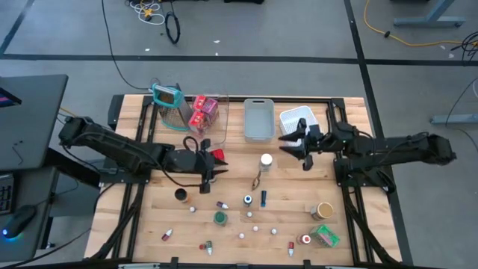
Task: Pick & Place Kitchen Items
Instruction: Put the green cereal box into the transparent bin
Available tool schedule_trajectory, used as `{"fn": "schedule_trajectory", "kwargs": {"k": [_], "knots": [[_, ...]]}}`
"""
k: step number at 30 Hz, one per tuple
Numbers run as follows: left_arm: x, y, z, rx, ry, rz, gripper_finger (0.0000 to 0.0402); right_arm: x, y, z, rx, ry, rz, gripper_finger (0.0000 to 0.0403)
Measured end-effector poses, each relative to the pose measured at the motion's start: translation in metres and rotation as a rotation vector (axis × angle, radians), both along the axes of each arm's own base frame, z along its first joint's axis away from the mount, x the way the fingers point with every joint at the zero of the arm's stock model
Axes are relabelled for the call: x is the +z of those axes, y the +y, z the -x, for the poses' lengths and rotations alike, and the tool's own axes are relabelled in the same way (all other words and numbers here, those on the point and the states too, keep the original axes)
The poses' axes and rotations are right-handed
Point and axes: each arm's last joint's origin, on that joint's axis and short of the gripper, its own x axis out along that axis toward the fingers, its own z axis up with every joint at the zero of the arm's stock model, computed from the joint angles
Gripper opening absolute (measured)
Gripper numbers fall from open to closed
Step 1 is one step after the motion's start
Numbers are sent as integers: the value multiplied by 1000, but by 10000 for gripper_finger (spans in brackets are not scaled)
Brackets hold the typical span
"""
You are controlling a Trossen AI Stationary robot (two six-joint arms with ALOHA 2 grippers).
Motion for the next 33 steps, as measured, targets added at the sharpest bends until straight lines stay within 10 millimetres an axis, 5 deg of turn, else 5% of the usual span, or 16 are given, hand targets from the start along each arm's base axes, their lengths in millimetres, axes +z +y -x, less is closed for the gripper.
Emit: {"fn": "schedule_trajectory", "kwargs": {"k": [7, 20, 33], "knots": [[0, 1, 0, 7, -1, -15, 104, 26, 34, -14, 128, 179, -15, 178], [0, 1, 0, 3, 1, -33, 104, 71, 100, 1, 211, 1019, -469, 178], [0, 1, 0, -11, 5, -78, 104, 24, 174, 24, -170, 1687, -880, 178]]}}
